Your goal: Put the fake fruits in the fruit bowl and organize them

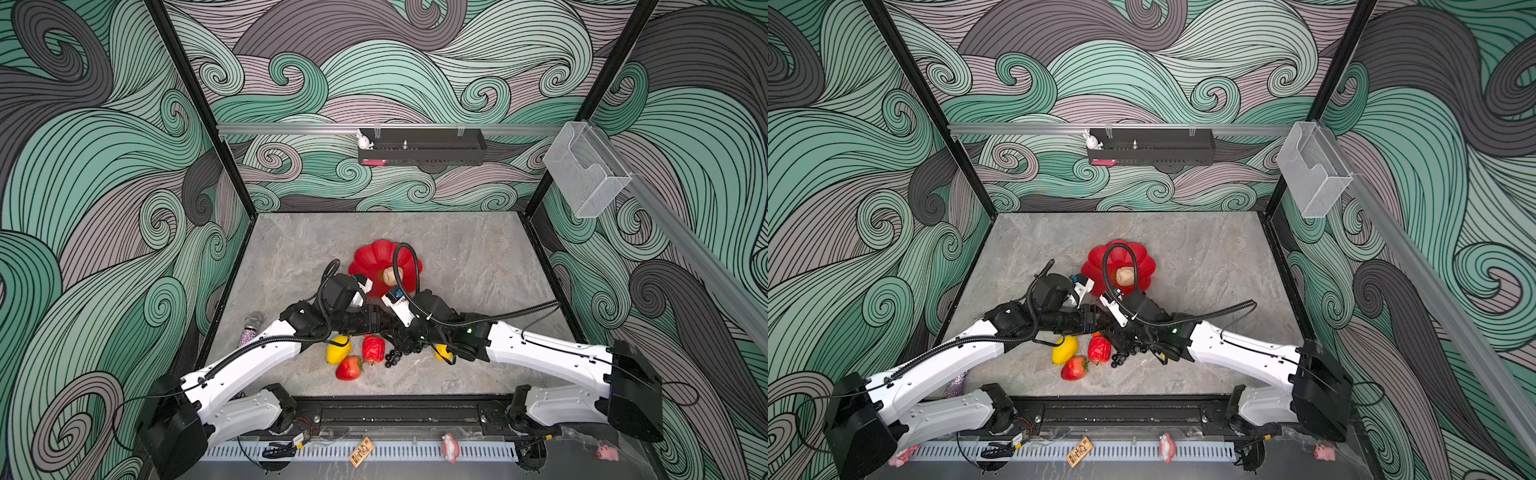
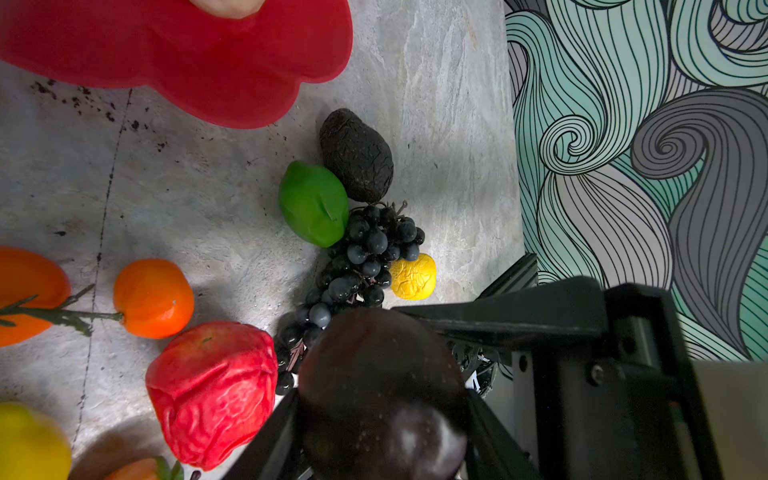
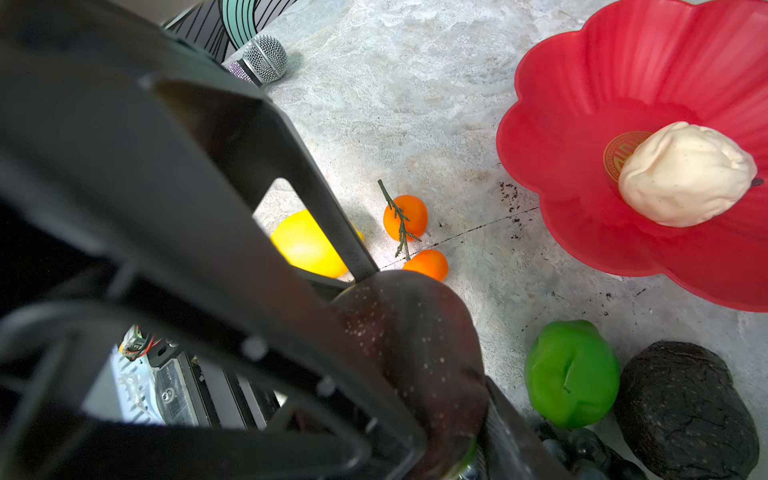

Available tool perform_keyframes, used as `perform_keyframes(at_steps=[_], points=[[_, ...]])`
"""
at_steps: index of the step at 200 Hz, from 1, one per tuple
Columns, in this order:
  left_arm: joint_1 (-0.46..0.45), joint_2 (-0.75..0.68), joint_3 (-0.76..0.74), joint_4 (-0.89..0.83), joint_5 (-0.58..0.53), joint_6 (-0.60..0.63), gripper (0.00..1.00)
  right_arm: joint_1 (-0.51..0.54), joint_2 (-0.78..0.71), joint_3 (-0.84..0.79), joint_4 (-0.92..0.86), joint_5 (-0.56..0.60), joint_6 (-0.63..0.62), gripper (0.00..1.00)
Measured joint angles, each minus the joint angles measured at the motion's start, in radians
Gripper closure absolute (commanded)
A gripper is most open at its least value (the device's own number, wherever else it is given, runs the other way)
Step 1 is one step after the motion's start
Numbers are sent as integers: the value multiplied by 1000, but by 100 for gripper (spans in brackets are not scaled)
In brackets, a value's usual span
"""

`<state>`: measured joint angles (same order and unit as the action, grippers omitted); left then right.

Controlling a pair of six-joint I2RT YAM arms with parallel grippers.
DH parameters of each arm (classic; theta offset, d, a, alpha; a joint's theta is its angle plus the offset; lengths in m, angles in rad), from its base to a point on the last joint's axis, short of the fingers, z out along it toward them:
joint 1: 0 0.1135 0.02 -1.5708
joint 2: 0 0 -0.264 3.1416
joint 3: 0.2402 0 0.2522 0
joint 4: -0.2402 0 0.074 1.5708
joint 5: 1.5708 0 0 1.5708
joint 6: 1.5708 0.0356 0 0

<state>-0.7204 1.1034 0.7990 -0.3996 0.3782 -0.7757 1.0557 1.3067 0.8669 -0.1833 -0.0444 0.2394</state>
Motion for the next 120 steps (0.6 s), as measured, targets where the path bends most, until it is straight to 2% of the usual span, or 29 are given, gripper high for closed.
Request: perform_keyframes(at_steps=[19, 51, 68, 98, 112, 120], points=[[0, 7, 6, -3, -1, 0, 52, -4, -1, 0, 1, -1, 8, 35], [2, 8, 13, -7, -11, -7, 53, -13, -9, -1, 19, -7, 21, 14], [13, 6, 18, -9, -24, -21, 53, -29, -29, -8, 33, -7, 27, 8], [49, -35, -2, 24, -55, -109, 54, -54, -100, -46, 77, -1, 23, 7], [64, -80, -47, 80, -69, -180, 54, -70, -141, -88, 116, -13, 24, 17], [69, -103, -75, 108, -81, -216, 53, -83, -158, -112, 140, -27, 27, 18]])
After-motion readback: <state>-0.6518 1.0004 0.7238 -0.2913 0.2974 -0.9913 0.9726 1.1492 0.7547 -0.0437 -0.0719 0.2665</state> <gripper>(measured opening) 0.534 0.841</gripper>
